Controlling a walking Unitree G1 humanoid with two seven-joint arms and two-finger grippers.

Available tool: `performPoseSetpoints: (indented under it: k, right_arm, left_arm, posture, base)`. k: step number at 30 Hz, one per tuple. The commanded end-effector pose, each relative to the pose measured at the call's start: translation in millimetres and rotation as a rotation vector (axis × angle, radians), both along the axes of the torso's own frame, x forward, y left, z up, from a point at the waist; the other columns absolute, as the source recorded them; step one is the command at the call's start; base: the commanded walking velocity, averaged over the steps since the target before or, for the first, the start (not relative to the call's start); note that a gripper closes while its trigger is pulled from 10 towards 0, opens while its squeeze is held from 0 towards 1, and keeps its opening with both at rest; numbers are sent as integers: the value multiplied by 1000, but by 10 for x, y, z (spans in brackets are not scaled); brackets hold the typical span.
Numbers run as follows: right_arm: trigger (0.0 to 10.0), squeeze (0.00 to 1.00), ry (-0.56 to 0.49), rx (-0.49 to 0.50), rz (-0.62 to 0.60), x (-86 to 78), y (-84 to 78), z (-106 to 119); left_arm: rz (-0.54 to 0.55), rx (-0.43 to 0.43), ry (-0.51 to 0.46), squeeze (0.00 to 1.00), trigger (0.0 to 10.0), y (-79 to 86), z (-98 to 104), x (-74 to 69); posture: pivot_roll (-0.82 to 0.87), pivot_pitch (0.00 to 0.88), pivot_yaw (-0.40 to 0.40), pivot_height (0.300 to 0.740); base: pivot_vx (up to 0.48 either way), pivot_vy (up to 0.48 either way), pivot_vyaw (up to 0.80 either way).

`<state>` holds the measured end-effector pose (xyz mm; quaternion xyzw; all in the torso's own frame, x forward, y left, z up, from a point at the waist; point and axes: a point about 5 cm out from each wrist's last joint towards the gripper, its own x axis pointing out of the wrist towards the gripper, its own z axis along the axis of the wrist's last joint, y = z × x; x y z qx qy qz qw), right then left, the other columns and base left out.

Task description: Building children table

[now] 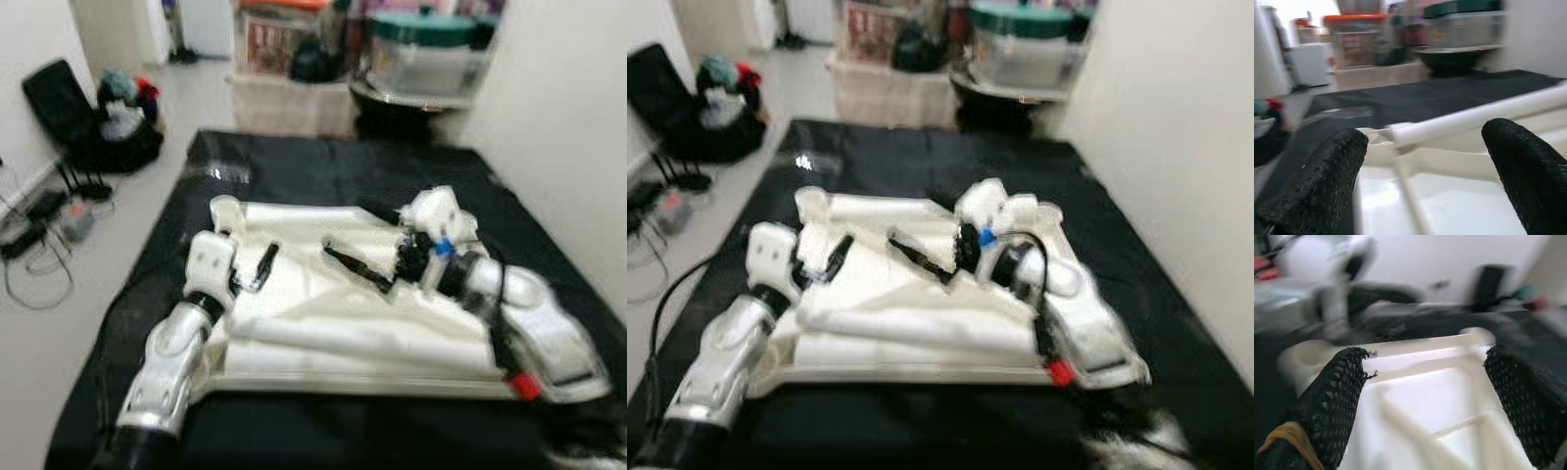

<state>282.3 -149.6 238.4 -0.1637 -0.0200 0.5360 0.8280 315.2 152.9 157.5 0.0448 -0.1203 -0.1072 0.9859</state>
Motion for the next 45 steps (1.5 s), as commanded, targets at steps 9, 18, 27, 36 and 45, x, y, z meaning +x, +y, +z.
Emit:
performPoseSetpoints:
  k: [9, 18, 27, 36, 45]
  right_arm:
    - [10000, 0, 247, -115, 123, 2, 48, -453]
    - [10000, 0, 344, -203, 36, 304, -59, -681]
    - [10000, 0, 390, -368, -35, 392, -334, -899]
    - [10000, 0, 442, -467, 9, 316, -402, -1099]
    - [0, 0, 389, -480, -223, 472, -481, -1251]
  left_arm:
    - [3, 16, 2, 0, 10000, -16, -22, -10]
    - [-11, 14, -7, 0, 10000, -75, -3, 15]
    - [-1, 16, 1, 0, 10000, -61, -43, 8]
    - [-12, 17, 1, 0, 10000, -81, -44, 13]
    - [-21, 26, 4, 0, 10000, -91, -45, 24]
  posture:
    - [71, 0, -107, 740]
    - [87, 0, -119, 740]
    - [90, 0, -129, 740]
    - [85, 0, -123, 740]
    - [76, 0, -113, 740]
  base:
    - [0, 0, 0]
    - [0, 0, 0]
    - [0, 0, 0]
    - [0, 0, 0]
    - [0, 0, 0]
